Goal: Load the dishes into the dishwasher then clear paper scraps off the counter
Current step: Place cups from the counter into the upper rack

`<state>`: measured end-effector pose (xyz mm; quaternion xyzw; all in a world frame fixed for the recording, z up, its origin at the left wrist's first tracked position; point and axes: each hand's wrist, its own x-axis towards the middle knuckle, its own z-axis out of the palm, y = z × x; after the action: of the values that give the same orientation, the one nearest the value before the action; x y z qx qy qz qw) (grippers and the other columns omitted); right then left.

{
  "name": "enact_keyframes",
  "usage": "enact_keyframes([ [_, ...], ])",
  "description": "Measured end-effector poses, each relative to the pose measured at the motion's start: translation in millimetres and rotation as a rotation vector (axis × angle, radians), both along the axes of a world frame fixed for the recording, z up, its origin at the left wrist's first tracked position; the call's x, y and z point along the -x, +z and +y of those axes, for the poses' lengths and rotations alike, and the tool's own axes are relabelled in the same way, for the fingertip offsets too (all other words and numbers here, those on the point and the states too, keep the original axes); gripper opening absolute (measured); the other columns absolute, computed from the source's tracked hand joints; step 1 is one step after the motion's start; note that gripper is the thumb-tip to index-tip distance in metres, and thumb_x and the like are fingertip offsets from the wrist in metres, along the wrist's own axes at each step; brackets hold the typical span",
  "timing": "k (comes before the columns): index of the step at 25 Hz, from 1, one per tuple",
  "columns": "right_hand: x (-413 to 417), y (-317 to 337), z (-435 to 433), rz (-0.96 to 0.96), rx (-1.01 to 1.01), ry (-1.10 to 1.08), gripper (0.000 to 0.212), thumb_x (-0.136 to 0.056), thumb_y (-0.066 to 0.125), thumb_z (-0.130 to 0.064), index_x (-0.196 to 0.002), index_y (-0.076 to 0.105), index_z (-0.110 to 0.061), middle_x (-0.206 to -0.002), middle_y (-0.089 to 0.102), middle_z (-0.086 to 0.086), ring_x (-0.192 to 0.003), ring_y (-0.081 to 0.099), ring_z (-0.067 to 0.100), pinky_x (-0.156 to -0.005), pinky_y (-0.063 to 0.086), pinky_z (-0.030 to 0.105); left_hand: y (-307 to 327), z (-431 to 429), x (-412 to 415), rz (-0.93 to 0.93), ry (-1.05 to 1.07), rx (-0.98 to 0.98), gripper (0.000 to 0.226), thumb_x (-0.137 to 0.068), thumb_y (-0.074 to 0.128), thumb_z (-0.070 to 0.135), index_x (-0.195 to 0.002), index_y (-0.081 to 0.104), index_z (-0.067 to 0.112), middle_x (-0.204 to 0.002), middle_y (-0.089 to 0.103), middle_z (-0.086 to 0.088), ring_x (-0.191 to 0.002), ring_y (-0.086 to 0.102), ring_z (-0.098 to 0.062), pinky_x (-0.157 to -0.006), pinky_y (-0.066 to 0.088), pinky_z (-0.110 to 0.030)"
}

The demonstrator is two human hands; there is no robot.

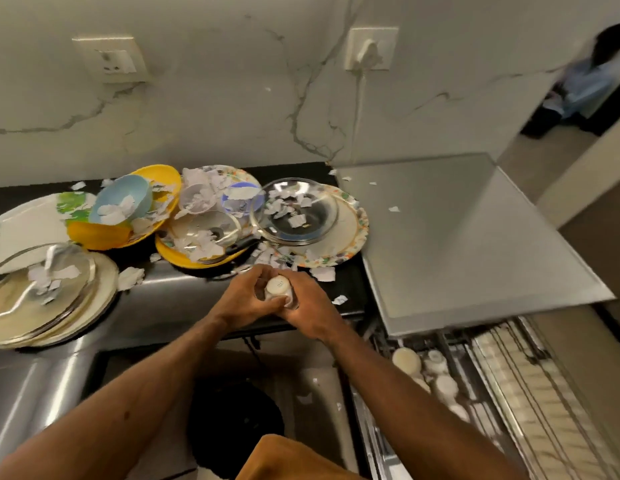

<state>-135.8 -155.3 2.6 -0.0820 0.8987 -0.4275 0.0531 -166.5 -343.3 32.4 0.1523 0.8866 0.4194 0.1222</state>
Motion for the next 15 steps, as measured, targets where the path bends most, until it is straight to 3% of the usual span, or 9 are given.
enact_keyframes([
  [4,-55.4,-9.3,93.5,0.006,-0.002,-0.251,0.069,-0.076,0.081,-0.052,-0.135,0.055,-0.03,-0.126,0.061,-0.005,-0.111,0.061,0.013,-0.094,0.055,0.041,3.0,101.1,-4.4,0.011,-0.32,0.12,0.059,-0.073,0.089,0.052,-0.119,0.062,0.026,-0.108,0.07,0.017,-0.097,0.066,0.004,-0.081,0.055,-0.016],
  [7,-113.8,-17.2,159.8,0.011,0.01,-0.446,0.07,-0.077,0.085,-0.05,-0.133,0.054,-0.023,-0.125,0.062,-0.002,-0.11,0.061,0.017,-0.093,0.054,0.036,-0.3,187.9,-22.9,-0.01,-0.551,0.157,0.043,-0.087,0.078,0.051,-0.12,0.066,0.026,-0.107,0.071,0.015,-0.095,0.067,0.002,-0.082,0.052,-0.015],
  [11,-186.3,-28.5,224.6,-0.039,-0.051,-0.703,0.066,-0.077,0.079,-0.065,-0.127,0.051,-0.032,-0.117,0.061,-0.009,-0.103,0.06,0.012,-0.086,0.054,0.035,-19.3,277.5,-43.9,0.056,-0.762,0.282,0.032,-0.105,0.054,0.043,-0.126,0.065,0.021,-0.119,0.07,0.004,-0.105,0.066,-0.014,-0.096,0.05,-0.033],
  [15,-250.7,-46.1,271.8,-0.201,-0.126,-0.86,0.067,-0.078,0.071,-0.074,-0.128,0.046,-0.038,-0.116,0.055,-0.009,-0.104,0.057,0.013,-0.085,0.056,0.038,-46.9,338.2,-50.4,0.203,-0.978,0.555,0.03,-0.104,0.053,0.034,-0.132,0.059,0.024,-0.129,0.059,-0.004,-0.119,0.058,-0.025,-0.103,0.047,-0.043],
])
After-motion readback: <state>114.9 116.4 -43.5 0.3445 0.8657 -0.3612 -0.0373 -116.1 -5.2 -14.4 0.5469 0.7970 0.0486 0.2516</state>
